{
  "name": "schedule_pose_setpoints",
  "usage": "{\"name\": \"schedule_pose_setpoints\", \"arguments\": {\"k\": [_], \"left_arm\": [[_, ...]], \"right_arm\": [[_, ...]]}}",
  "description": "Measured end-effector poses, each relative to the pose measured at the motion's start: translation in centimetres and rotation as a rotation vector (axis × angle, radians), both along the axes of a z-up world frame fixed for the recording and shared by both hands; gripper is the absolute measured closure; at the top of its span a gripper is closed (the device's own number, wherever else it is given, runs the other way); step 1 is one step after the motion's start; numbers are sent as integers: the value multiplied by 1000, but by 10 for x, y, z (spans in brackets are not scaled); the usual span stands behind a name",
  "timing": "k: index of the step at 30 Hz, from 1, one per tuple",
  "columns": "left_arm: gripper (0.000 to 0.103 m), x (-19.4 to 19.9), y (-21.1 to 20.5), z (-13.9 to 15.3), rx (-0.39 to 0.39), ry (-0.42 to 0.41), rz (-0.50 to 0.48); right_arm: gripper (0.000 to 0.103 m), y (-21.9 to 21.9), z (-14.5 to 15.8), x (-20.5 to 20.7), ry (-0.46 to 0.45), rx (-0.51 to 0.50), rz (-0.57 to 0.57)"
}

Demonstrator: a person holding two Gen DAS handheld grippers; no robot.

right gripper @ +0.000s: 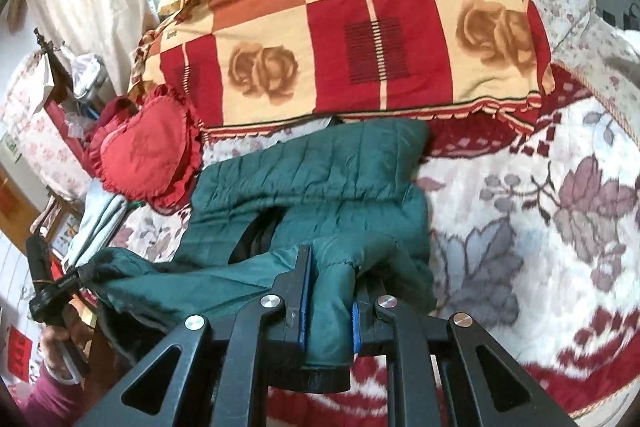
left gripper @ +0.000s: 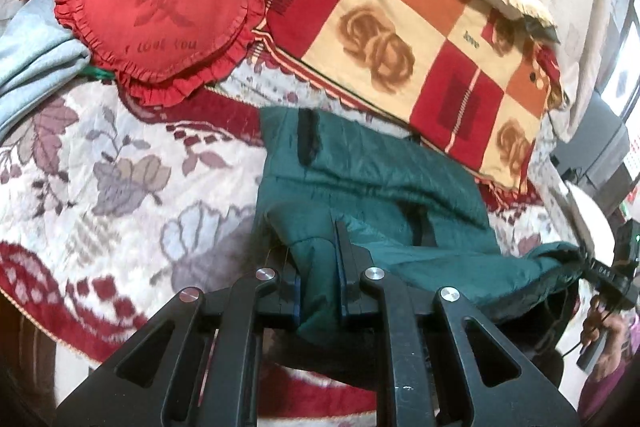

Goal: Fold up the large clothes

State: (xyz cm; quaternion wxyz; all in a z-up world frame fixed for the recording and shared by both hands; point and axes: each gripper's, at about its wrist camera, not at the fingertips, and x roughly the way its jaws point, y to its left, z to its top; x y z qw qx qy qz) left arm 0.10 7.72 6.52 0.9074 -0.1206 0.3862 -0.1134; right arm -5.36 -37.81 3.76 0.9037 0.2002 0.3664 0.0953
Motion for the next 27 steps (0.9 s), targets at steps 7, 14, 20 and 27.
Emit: {"name": "schedule_pose_setpoints", "arguments": {"k": [7, 14, 20, 27], "left_arm": [[91, 38, -11, 9, 19, -27, 31], [91, 74, -25, 10, 76, -33, 51], [91, 116, -30, 3, 95, -8, 83], [91, 164, -40, -7, 120, 9, 109]], "right_arm": [[89, -3, 9, 33, -12, -38, -18], [89, -8, 6, 73, 15, -84, -53], [89, -19, -3, 113, 48, -96, -103], [89, -23, -15, 157, 86, -119, -125]]}}
